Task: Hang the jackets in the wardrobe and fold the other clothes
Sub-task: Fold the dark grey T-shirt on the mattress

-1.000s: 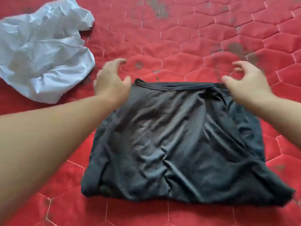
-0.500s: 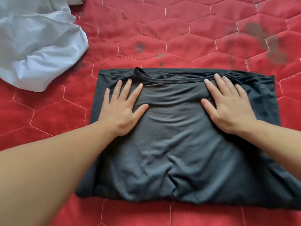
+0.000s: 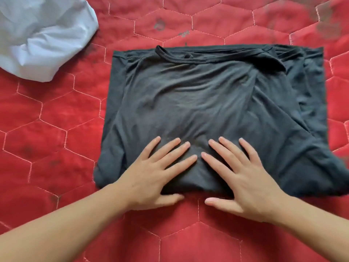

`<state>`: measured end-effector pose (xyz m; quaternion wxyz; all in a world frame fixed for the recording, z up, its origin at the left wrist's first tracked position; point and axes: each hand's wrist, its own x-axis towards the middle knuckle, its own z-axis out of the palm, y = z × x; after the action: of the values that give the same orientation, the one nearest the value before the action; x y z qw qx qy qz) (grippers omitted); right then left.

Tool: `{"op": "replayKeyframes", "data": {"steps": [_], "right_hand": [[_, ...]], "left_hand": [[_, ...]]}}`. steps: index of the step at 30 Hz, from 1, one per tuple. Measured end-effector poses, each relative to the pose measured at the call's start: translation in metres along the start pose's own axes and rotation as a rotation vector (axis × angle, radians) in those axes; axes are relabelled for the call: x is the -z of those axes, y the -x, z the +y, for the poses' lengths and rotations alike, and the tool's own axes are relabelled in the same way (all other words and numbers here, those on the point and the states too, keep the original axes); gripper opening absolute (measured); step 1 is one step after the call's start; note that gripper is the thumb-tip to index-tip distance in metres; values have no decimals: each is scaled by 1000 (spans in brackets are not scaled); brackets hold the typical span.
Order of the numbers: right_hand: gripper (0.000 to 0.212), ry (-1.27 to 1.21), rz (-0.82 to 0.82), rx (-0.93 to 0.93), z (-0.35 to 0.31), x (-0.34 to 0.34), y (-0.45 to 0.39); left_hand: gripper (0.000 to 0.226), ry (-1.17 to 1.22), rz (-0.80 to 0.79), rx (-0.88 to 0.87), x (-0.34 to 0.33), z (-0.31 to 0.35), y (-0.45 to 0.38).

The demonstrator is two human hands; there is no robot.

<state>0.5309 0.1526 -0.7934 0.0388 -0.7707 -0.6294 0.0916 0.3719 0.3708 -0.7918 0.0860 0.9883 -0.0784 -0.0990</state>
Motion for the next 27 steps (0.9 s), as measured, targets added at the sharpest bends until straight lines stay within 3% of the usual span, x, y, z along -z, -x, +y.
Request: {"op": "replayKeyframes", "data": {"steps": [8,15,18,21,24,27], "right_hand": [[83,44,-46,-31,27,9,25],[74,-7,-112,-295,41,24,56],[71,-149,-100,-555,34,31,72],[66,-252,12,-699,27,37,93],[34,-388,287,-973,17,44,110],[31,-1007,619,-1501,13,46,109]], "left_hand": [[93,-112,-163,86,17,-31,25],[106,-29,-238,265,19,-11,25],[92,43,-247,381,28,14,13],[77,44,-203,454,43,33,-13],[58,117,-123,306,60,61,-51],[57,315,-91,104,70,101,-93]]}}
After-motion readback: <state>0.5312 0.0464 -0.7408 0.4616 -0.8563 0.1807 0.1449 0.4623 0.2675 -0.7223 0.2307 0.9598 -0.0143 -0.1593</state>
